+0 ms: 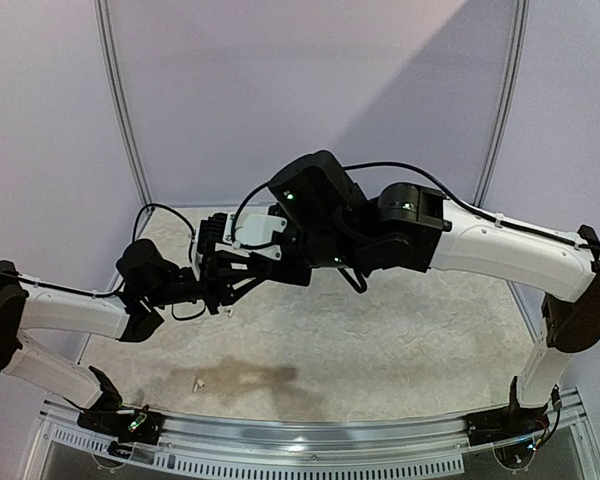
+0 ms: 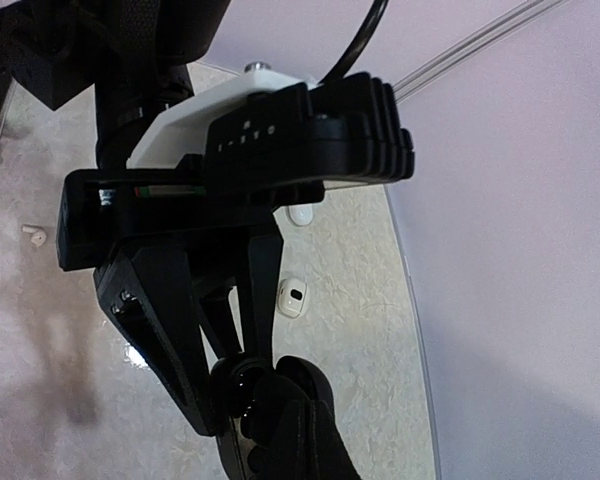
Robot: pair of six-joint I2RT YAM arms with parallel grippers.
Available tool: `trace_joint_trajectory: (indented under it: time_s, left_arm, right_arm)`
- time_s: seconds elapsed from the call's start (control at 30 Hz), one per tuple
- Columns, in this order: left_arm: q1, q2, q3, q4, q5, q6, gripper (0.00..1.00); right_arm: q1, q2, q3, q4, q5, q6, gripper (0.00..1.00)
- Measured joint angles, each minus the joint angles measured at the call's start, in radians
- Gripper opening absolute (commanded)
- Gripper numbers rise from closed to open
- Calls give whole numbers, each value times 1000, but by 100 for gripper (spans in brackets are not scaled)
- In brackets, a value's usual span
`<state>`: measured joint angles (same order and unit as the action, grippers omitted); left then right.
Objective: Insert the wireless bluetooth earbuds into the charging case
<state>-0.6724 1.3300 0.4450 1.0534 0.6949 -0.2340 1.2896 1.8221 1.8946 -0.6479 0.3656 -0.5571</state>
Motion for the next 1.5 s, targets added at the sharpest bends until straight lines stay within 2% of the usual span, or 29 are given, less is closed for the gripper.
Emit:
trace_joint_trajectory:
  time_s: [0.63, 0.77, 0.87, 1.37, 1.5]
  left_arm:
    - [-2, -2, 0, -4, -16, -25, 0]
    - [-2, -2, 0, -5, -19, -24, 0]
    - [-3, -2, 0, -13, -23, -24, 0]
    - [-4, -10, 0, -37, -36, -21, 0]
    - [-6, -17, 0, -86, -42, 61, 0]
  right_arm:
    - [0, 33, -11, -4, 16, -51, 0]
    - [0, 34, -11, -5, 14, -46, 14]
    - [1, 35, -11, -11, 18, -35, 18]
    - [1, 34, 65, -55, 21, 21, 32]
    - [-5, 19, 80, -45, 13, 60, 35]
